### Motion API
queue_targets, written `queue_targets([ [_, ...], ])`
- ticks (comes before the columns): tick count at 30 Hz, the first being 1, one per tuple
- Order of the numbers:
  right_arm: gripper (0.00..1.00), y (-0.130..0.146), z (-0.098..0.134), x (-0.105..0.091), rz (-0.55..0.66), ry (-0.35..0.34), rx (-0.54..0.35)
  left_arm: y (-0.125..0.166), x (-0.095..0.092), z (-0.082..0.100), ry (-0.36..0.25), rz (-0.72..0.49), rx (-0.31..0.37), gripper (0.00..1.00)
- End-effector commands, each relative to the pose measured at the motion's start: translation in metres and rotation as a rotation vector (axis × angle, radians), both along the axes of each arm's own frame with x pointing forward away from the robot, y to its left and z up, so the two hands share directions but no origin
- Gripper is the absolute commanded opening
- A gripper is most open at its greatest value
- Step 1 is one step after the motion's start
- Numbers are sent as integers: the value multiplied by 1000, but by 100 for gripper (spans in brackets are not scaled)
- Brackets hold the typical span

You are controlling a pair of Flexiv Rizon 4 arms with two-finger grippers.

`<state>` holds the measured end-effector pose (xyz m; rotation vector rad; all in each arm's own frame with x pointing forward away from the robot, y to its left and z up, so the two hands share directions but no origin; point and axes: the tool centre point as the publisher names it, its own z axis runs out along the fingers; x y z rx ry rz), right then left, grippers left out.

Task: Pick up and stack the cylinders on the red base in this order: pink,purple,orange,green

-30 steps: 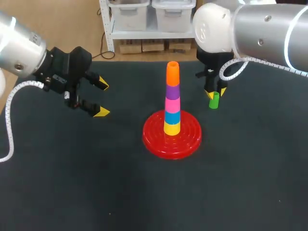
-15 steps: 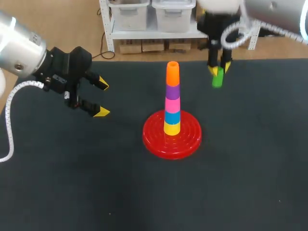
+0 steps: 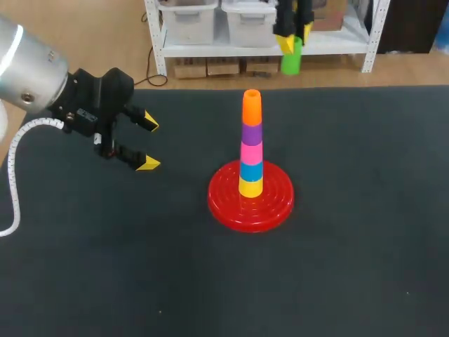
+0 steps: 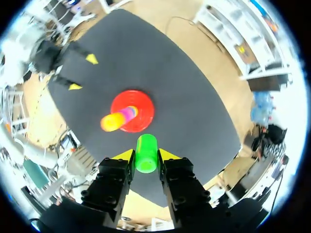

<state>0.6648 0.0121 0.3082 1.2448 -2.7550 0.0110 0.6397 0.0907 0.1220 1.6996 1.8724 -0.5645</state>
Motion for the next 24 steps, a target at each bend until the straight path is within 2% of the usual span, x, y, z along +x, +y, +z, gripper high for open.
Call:
queue_targets([
  [1,0,7,11,-43,55,-135,49,0,-1,0,-2,0,-1,100],
  [11,0,36,-8,-52,127,-99,34,0,-1,0,-2,0,-1,100],
  [24,0,45,-18,-45,131,-85,20,0,-1,0,-2,0,-1,100],
])
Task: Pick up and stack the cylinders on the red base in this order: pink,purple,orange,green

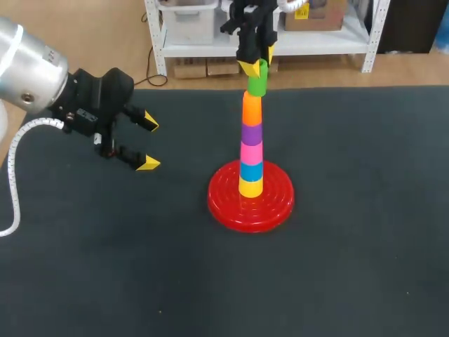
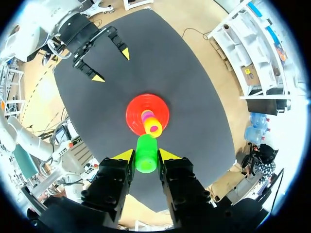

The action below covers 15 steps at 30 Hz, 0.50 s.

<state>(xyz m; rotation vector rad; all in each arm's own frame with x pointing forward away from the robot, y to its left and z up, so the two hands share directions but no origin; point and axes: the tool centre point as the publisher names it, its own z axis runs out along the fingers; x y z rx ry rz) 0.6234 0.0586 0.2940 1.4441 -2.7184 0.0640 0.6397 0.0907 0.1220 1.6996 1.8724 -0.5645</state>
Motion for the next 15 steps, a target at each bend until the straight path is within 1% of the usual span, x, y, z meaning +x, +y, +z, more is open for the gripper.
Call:
queue_targets([
  [1,0,-1,-5,-4,2,-20,20,0,-1,0,-2,0,-1,100],
  [7,0,-3,-8,-5,-6,-16,11,0,-1,0,-2,0,-1,100],
  [15,0,-4,-11,-1,-23,-17,7,0,-1,0,-2,0,-1,100],
])
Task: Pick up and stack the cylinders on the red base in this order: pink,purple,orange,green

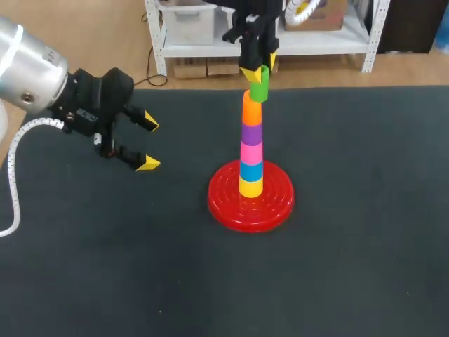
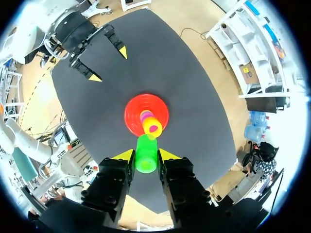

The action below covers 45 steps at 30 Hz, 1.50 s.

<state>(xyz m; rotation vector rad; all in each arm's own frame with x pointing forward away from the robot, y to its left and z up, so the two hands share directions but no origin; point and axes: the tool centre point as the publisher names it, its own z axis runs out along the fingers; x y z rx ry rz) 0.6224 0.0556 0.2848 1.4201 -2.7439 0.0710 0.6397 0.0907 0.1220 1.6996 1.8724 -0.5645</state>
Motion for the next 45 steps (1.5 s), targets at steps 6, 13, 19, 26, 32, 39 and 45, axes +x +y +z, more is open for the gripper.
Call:
queue_targets([
  [6,0,2,-7,4,-10,1,5,0,-1,0,-2,0,-1,100],
  [13,0,6,-9,12,-18,3,-3,0,-1,0,-2,0,-1,100],
  [19,0,11,-8,19,-22,12,-14,0,-1,0,-2,0,-1,100],
  [26,0,15,-10,28,-23,36,-36,0,-1,0,-2,0,-1,100],
  [32,0,13,-10,37,-30,67,-29,0,-1,0,-2,0,-1,100],
  [39,0,10,-11,38,-33,79,-18,0,-1,0,-2,0,-1,100],
  [45,0,7,-21,28,-25,113,-2,0,-1,0,-2,0,-1,100],
])
